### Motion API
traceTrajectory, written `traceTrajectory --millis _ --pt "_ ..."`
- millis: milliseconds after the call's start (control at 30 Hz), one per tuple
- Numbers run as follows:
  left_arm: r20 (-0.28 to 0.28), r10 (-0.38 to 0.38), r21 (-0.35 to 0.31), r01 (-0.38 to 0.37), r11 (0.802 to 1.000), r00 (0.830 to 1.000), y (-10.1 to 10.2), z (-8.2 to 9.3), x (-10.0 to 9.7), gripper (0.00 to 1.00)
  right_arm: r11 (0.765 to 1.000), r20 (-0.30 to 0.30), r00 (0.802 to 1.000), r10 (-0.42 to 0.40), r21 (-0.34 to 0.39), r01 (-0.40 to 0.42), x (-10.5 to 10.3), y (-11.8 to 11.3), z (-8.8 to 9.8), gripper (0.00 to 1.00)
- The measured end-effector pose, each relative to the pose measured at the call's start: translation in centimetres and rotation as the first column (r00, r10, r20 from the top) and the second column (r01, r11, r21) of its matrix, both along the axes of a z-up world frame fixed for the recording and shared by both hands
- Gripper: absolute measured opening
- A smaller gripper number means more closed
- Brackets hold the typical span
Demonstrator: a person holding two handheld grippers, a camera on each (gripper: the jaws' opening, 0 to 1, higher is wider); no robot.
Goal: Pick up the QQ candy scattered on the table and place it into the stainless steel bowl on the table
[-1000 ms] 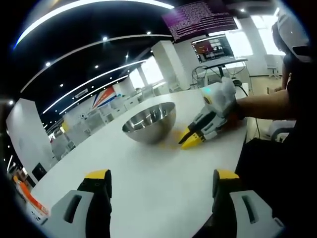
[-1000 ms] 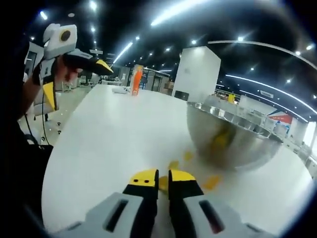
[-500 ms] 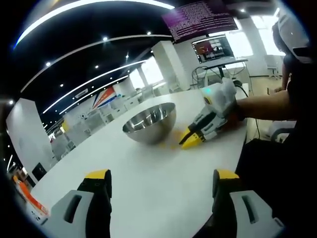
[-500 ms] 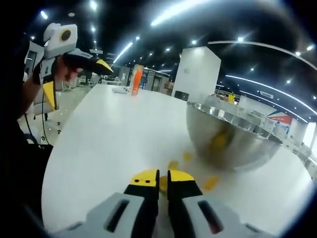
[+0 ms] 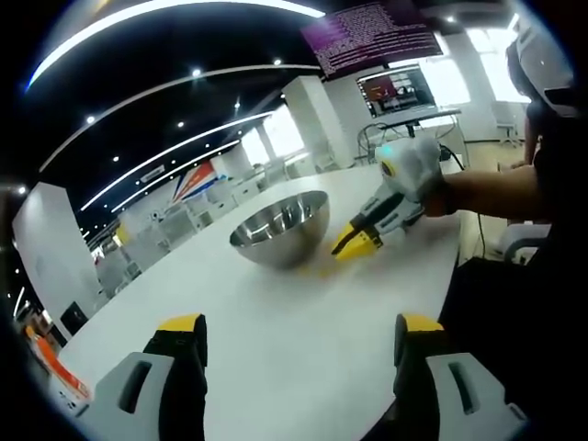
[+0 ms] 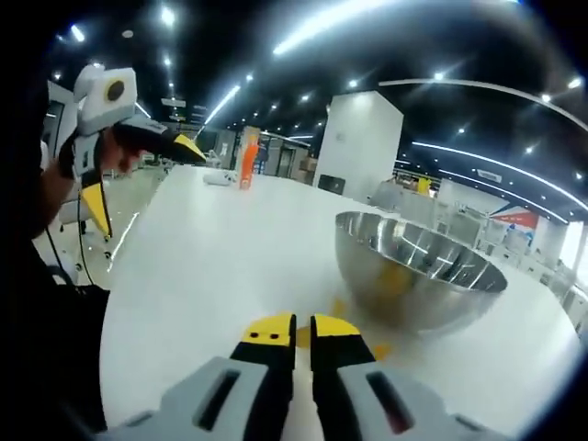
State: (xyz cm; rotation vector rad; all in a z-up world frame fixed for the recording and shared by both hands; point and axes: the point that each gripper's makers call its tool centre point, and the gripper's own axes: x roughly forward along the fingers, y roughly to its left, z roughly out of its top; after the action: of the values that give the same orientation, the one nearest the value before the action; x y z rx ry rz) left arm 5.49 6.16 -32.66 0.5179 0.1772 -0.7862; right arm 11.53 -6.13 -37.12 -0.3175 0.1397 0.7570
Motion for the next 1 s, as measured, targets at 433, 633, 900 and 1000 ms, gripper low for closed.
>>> traceTrajectory --millis 433,633,900,1000 --pt "0.010 0.006 -0.002 -0.006 1.000 1.000 0.3 0.4 0.1 0.85 0.998 0.112 0.993 0.046 0.039 -0.050 -2.3 1.3 7.4 0.06" --pt "0.013 0.005 -0.003 -0.005 1.000 1.000 0.4 0.5 0.1 0.84 0.994 0.161 0.984 0.079 0.062 -0.090 -4.0 2.0 11.6 0.06" --pt "0.014 0.006 -0.003 -0.006 1.000 1.000 0.5 0.5 0.1 0.85 0.992 0.227 0.971 0.080 0.077 -0.099 -4.6 1.9 15.0 0.06" --pt "0.015 0.005 -0.003 -0.005 1.000 1.000 0.4 0.5 0.1 0.85 0.993 0.255 0.965 0.059 0.080 -0.082 -4.0 1.2 16.2 0.06"
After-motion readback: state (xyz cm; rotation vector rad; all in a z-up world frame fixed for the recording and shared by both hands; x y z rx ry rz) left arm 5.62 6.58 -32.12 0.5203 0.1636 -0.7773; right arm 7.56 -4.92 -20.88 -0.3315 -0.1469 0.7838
